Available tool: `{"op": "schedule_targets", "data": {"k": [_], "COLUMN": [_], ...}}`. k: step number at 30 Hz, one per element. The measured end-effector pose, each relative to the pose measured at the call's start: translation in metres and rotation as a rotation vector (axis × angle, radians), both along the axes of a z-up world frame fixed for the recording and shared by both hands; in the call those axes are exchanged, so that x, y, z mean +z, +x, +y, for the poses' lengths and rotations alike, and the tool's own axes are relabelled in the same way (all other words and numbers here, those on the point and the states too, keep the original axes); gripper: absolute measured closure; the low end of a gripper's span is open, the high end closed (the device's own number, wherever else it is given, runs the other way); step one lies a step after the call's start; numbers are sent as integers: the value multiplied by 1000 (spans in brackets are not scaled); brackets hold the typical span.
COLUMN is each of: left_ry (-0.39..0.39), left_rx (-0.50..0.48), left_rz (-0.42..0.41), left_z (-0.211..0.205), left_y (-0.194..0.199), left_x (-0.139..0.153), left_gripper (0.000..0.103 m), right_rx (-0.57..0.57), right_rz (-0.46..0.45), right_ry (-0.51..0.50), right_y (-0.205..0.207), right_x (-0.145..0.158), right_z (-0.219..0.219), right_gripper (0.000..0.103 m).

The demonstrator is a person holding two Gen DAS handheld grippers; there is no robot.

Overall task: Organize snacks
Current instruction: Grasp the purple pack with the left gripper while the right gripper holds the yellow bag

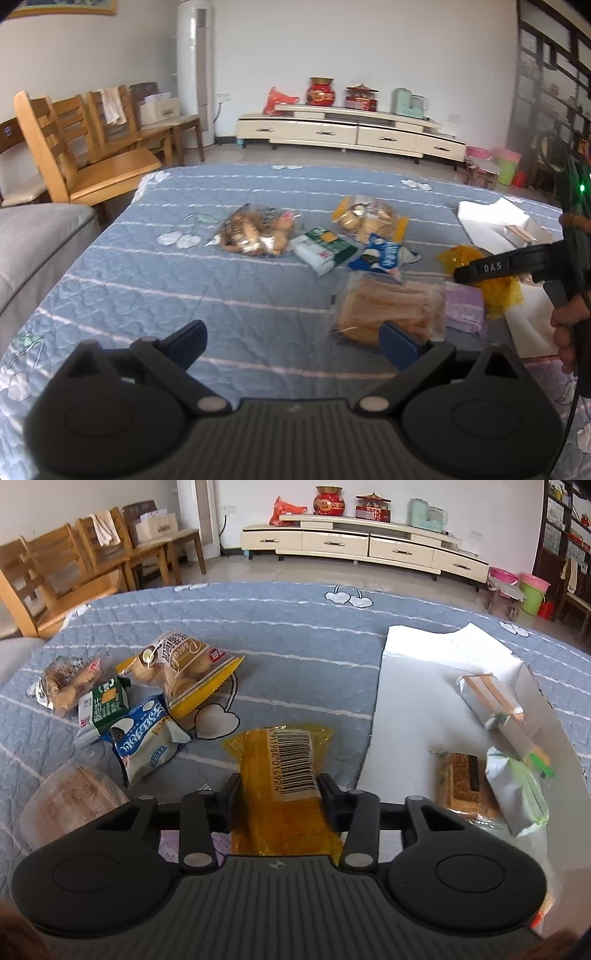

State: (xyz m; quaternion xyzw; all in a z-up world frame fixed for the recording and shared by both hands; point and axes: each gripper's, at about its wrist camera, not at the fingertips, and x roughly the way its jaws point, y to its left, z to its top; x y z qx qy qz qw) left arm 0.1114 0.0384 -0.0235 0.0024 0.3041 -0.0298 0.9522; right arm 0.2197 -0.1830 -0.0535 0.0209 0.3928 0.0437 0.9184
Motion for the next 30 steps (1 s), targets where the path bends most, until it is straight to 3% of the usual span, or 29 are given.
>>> {"op": "schedule_targets", "data": {"k": [5,10,15,17,20,24,27,30], "left_ry": [11,-27,-178,-202,-162,-13,-39,-44], "left_rx": [-94,-208,-293,-314,-315,-250,-213,-265], "left_rz": [-18,-26,32,52,52,-6,2,-20], "left_z": [-29,-69,-108,-117,-121,-104,-86,-93], "left_y": [1,10,29,34,36,35,43,47], "left_x": [1,-1,-12,-22,-38,-45,-42,-33], "left_gripper": [4,4,4,4,4,4,4,4], "right_rx": [0,-12,-46,-52,-64,-78,-86,-90], "right_rz": [-92,-191,-257,-271,-292,-319,-328,-338], "right_ry": [34,44,74,67,79,69,95,108], "right_y": [-26,-66,-98,-106,-112,-115,-116,-118], "right_x": [23,45,61,64,67,67,65,64], "right_z": [-19,-38,-57,-62,-68,-76,-78,-76], "right_gripper": [54,54,54,54,53,53,53,53]}}
